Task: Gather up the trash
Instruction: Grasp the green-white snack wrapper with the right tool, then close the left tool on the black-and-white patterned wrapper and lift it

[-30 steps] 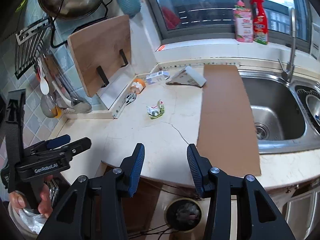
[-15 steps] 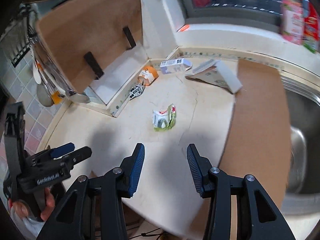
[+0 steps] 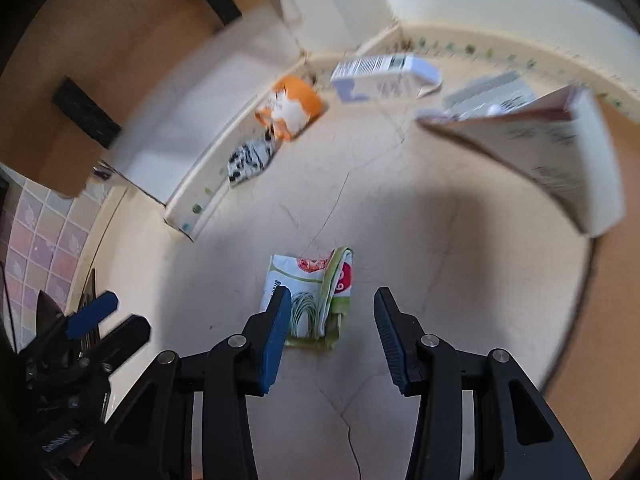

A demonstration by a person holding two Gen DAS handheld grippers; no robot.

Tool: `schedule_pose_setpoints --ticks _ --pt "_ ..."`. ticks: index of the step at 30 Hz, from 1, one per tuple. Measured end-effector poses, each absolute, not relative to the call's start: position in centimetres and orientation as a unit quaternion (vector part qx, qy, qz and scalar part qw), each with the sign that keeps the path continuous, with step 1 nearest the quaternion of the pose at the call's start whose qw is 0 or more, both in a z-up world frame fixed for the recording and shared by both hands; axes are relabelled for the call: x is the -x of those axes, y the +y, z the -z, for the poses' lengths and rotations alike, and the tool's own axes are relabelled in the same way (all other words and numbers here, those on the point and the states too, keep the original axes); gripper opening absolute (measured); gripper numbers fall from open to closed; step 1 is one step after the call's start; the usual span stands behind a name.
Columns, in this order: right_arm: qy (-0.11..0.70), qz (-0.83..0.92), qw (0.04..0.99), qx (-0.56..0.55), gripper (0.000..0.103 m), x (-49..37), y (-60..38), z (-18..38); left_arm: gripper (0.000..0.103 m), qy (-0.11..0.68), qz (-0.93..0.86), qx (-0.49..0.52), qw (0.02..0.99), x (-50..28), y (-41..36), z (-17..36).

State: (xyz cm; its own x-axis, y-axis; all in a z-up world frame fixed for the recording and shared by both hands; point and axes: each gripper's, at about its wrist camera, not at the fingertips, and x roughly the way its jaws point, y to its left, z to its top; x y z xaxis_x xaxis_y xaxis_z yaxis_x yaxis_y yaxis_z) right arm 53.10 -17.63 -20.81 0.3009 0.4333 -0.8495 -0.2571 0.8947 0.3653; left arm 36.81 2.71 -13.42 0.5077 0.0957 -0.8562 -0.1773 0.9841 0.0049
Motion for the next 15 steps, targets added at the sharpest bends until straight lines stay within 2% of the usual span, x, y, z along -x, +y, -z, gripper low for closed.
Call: schedule_pose_setpoints --ticks 1,3,6,8,15 --pt "0.553 -0.219 0.8 -0.078 0.044 -53.5 -17.4 21.4 0.07 0.489 -0.082 0.041 0.867 -37.0 2.8 13.5" --pt "0.553 -0.227 0.799 -0.066 0.037 -53.8 -16.6 22.1 0.07 0.487 -0.088 0.035 0.868 -37.5 2.7 13.7" --pt "0.544 -0.24 0.802 -0.045 0.024 -53.7 -15.7 22.2 0.07 0.484 -0.094 0.023 0.87 -38.2 2.3 14.1" --pt "0.545 -0.25 0.799 -0.035 0.011 -53.8 -15.4 22.4 0.07 0.482 -0.096 0.014 0.871 -38.8 1.9 14.3" --pt "0.508 -0.245 0.825 -0.028 0.007 -53.6 -16.9 20.6 0.071 0.456 -0.133 -0.054 0.879 -42.2 -0.8 15.4"
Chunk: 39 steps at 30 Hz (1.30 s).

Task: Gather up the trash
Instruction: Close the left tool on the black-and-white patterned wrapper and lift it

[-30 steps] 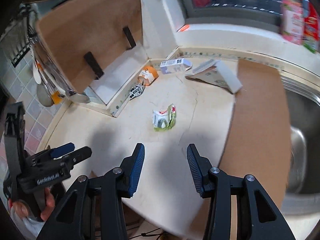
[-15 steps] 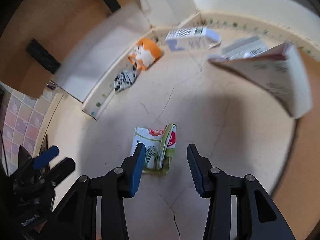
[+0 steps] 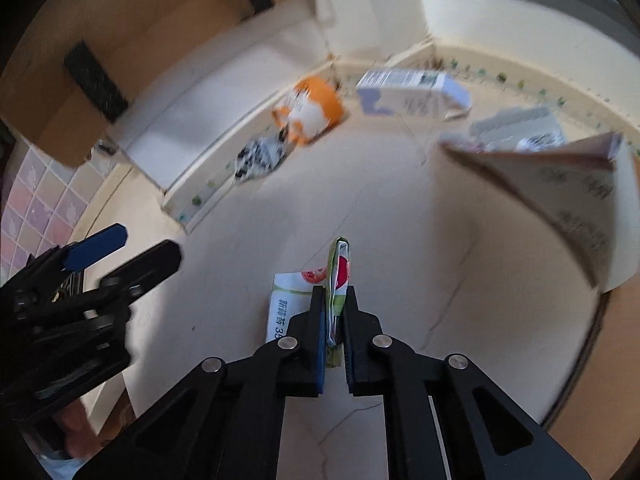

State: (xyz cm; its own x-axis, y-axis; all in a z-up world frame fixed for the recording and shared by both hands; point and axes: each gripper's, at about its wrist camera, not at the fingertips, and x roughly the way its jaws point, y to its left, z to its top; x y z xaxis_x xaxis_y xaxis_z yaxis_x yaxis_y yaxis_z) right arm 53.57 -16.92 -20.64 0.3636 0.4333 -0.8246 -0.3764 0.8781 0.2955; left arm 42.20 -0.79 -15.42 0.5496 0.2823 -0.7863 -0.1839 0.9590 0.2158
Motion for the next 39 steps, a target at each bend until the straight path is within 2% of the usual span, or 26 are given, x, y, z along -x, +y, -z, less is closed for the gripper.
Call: schedule_pose_setpoints --ticks 14,31,33,35,37,38,39 --pt "0.501 -0.228 0.832 -0.07 0.007 -54.8 -22.2 20.3 0.071 0.45 -0.17 -0.15 0.864 -51.5 -2.8 20.4" --pt "0.497 -0.243 0.828 -0.093 0.007 -54.5 -22.7 20.3 0.07 0.442 -0.227 -0.194 0.846 -55.2 -3.0 22.9" --pt "0.497 -0.243 0.828 -0.093 0.007 -54.4 -22.8 20.3 0.065 0.443 -0.232 -0.192 0.844 -55.8 -3.0 23.1" --pt "0.496 -0.244 0.828 -0.094 0.007 -54.3 -22.8 20.3 0.054 0.445 -0.239 -0.192 0.841 -56.1 -2.7 23.3" --pt "0.496 -0.244 0.828 -0.095 0.007 -54.3 -23.0 20.3 0.05 0.446 -0.244 -0.186 0.841 -56.3 -2.4 23.4" --pt "0.496 -0.243 0.828 -0.096 0.007 -54.3 -23.0 20.3 0.042 0.447 -0.247 -0.184 0.84 -56.2 -2.4 23.4" --pt "0.495 -0.243 0.829 -0.097 0.007 -54.3 -23.1 20.3 0.039 0.45 -0.252 -0.182 0.837 -56.4 -2.2 23.6"
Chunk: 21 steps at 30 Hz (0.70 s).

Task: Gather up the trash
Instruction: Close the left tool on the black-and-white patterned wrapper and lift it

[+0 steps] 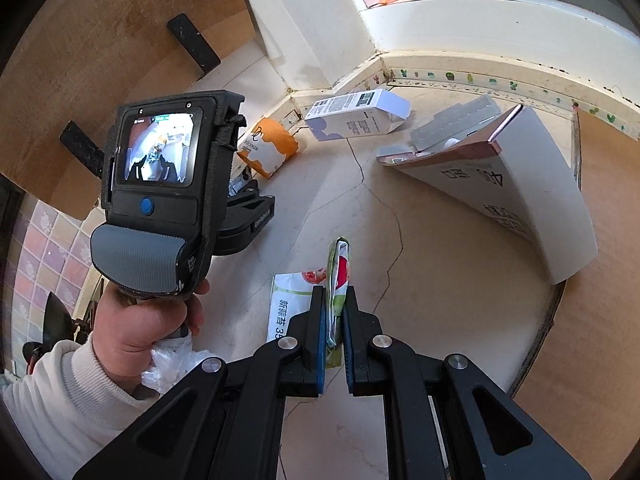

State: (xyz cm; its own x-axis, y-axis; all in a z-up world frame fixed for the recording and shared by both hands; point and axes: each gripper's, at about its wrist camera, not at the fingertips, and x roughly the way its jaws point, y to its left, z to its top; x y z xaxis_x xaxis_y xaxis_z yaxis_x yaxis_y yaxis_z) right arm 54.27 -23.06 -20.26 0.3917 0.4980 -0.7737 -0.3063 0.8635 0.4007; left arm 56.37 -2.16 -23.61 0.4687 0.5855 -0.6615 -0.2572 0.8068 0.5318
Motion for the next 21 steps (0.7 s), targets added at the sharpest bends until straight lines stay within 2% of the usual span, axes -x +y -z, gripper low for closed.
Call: schedule_pose_setpoints --ticks 2,13,21 --pt "0.495 -0.241 0.829 -0.098 0.007 -54.2 -23.3 20.3 0.026 0.453 -0.257 -0.178 0.835 -56.5 -1.8 23.9" --pt "0.493 -0.241 0.83 -0.098 0.007 -53.8 -23.6 20.3 0.022 0.452 -0.262 -0.154 0.839 -55.6 -1.4 23.6" --pt "0.491 -0.23 0.835 -0.097 0.007 -52.9 -23.5 20.0 0.021 0.46 -0.227 -0.152 0.845 -50.9 -2.4 21.9"
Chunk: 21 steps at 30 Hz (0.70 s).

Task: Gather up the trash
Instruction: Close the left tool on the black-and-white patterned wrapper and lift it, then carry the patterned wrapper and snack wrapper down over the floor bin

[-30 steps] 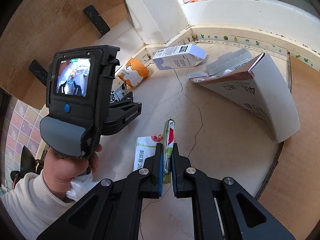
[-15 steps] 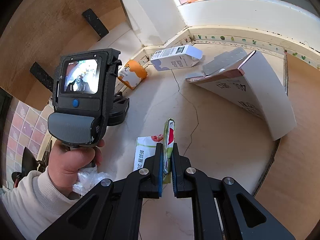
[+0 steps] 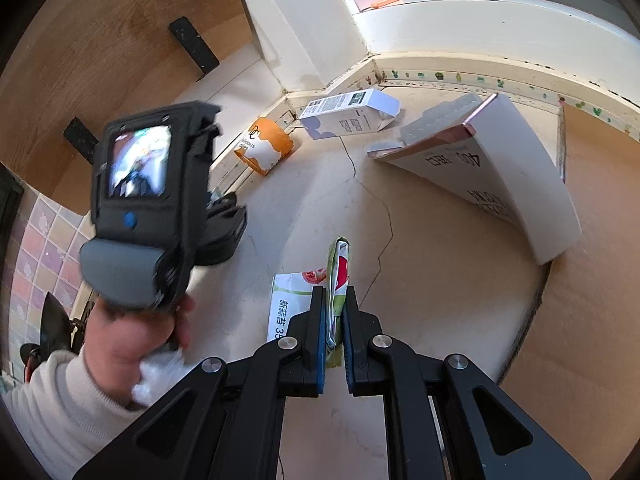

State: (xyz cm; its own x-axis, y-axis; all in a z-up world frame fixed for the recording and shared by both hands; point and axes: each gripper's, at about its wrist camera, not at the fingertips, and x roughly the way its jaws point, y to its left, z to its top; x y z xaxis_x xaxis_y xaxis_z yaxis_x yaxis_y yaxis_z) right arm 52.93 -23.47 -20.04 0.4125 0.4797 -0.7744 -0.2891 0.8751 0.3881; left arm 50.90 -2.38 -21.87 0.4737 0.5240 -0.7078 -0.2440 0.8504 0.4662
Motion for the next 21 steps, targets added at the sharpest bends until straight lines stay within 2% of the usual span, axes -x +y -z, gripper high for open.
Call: schedule_pose_setpoints --ticks 11,21 --pt "0.481 -0.197 0.849 -0.099 0.007 -48.1 -23.0 17.7 0.02 0.49 -0.143 -0.144 0.848 -38.7 -5.2 18.9" --pt "0.474 -0.145 0.86 -0.123 0.007 -38.0 -21.7 14.7 0.019 0.497 -0.04 -0.134 0.857 -29.2 -2.8 14.1"
